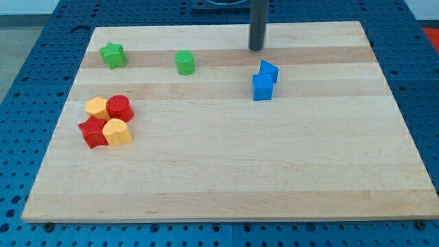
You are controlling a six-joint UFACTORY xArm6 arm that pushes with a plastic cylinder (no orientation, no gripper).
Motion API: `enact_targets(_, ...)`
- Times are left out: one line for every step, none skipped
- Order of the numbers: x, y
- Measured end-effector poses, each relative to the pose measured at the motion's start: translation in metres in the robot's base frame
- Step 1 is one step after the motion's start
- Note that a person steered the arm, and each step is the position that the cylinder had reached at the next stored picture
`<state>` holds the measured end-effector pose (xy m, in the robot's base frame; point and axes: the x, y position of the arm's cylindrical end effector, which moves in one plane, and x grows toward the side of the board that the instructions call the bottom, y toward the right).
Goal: Place the green circle left to the blue cube
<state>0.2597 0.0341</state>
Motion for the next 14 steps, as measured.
enact_targets(0.007, -0.075)
enact_targets(0.037, -0.112)
enact_targets(0.069, -0.113)
enact_targets(0.066, -0.117)
enact_targets(0.039, -0.158)
enact_targets(0.048, -0.216)
enact_targets(0.076, -0.233)
enact_targets(0.082, -0.204)
enact_targets(0.082, -0.151)
enact_targets(0.084, -0.109)
enact_targets(0.085, -0.112)
enact_targets(0.085, -0.102)
enact_targets(0.083, -0.085)
enact_targets(0.076, -0.116)
